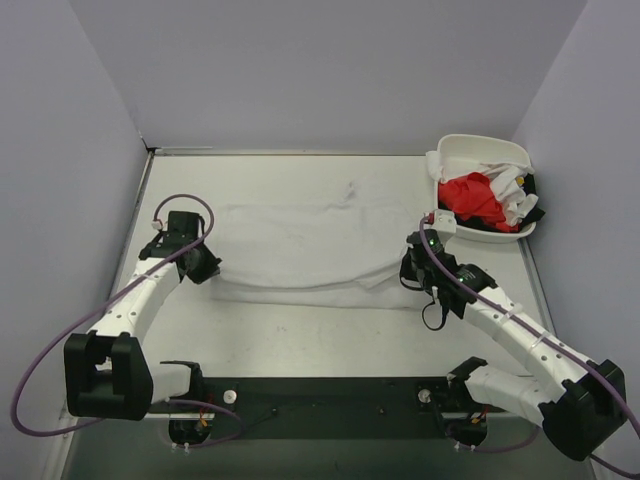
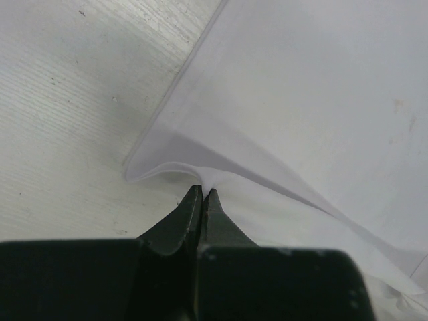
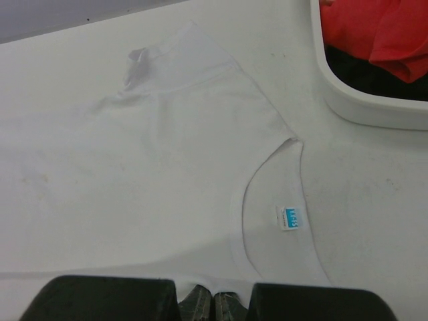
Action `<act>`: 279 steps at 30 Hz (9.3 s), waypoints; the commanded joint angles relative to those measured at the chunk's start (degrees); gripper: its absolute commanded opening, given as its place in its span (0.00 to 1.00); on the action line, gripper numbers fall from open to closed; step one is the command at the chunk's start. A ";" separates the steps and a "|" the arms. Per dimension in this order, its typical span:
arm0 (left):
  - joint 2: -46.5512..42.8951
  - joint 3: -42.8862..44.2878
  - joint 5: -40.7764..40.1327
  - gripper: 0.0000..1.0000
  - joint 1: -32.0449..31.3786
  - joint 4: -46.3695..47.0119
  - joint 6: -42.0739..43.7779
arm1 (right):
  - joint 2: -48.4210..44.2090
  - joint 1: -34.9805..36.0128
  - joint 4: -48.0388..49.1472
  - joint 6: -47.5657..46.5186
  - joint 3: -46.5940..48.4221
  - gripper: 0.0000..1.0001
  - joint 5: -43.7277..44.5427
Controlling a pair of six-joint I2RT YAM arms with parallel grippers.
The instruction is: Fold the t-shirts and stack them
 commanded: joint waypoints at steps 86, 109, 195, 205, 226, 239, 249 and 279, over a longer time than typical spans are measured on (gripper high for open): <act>13.79 3.17 -2.23 0.89 -17.26 10.30 -6.18 | 31.47 12.13 -4.77 -1.25 16.74 0.96 -12.51; 16.60 5.01 -3.82 0.89 -17.70 11.18 -6.36 | 43.87 15.39 1.48 0.51 17.35 0.96 -11.80; 3.59 -3.33 -5.75 0.89 -28.25 13.90 -7.32 | 33.58 1.15 4.64 7.18 16.56 1.00 -15.58; 6.32 -5.71 -7.16 0.89 -28.51 19.43 -7.41 | 34.12 0.80 6.14 8.42 15.94 1.00 -17.17; 10.28 -8.96 -8.83 0.89 -28.60 22.16 -7.76 | 35.26 0.18 5.52 8.42 16.38 1.00 -19.54; 10.72 -11.07 -8.47 0.88 -28.60 22.95 -8.29 | 36.57 0.10 4.91 8.25 15.94 1.00 -19.80; 10.45 -11.68 -7.95 0.88 -28.60 22.87 -8.55 | 40.61 0.10 5.52 7.90 18.31 1.00 -20.16; 7.29 -13.62 -8.21 0.88 -28.60 21.37 -8.38 | 50.12 -3.50 9.03 0.43 34.48 1.00 -17.96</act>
